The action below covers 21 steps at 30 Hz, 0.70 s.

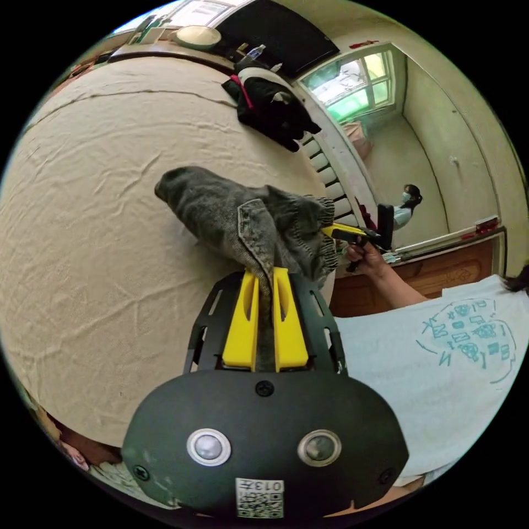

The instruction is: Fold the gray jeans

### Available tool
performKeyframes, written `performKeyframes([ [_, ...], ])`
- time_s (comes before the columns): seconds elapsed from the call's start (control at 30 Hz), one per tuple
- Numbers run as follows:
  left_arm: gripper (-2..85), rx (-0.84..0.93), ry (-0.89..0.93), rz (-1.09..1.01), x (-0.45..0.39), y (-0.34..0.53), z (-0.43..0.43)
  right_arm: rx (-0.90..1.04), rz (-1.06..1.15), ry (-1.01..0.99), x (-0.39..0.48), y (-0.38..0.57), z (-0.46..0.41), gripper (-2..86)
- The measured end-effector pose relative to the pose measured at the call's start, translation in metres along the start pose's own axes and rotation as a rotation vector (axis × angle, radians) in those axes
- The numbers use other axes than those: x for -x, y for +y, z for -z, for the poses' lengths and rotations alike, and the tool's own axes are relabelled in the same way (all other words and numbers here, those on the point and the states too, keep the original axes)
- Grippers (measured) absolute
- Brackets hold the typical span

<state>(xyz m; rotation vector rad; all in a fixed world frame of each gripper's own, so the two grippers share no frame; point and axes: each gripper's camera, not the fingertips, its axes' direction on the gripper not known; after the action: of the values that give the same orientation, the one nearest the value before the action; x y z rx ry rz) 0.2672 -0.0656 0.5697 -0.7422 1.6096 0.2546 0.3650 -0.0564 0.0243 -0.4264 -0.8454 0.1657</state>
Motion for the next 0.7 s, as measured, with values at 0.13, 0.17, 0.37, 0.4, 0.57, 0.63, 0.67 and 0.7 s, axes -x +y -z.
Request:
performKeyframes([
  [0.13,4.0,-0.045,-0.067,-0.175,-0.069,-0.033,0.019,-0.073,0.089,0.106,0.04,-0.012,0.031,5.8],
  [0.17,4.0,-0.079,-0.058,-0.215,-0.082,-0.05,0.028,-0.119,0.109,0.132,0.045,-0.02,0.047,5.8],
  [0.37,4.1,-0.212,0.007,-0.402,-0.132,-0.2,0.066,-0.335,0.192,0.273,0.033,-0.109,0.147,5.5],
  [0.4,4.1,-0.223,0.009,-0.418,-0.136,-0.219,0.067,-0.355,0.199,0.307,0.025,-0.134,0.164,5.4],
  [0.57,4.3,-0.259,0.061,-0.374,-0.143,-0.388,0.047,-0.362,0.172,0.402,-0.034,-0.243,0.198,4.5],
  [0.63,4.4,-0.253,0.063,-0.35,-0.135,-0.434,0.026,-0.341,0.126,0.396,-0.066,-0.278,0.197,4.3],
  [0.67,4.5,-0.251,0.055,-0.319,-0.126,-0.459,0.01,-0.314,0.101,0.4,-0.088,-0.298,0.191,4.3],
  [0.7,4.6,-0.242,0.06,-0.303,-0.121,-0.47,0.0,-0.289,0.07,0.395,-0.111,-0.315,0.182,4.3],
])
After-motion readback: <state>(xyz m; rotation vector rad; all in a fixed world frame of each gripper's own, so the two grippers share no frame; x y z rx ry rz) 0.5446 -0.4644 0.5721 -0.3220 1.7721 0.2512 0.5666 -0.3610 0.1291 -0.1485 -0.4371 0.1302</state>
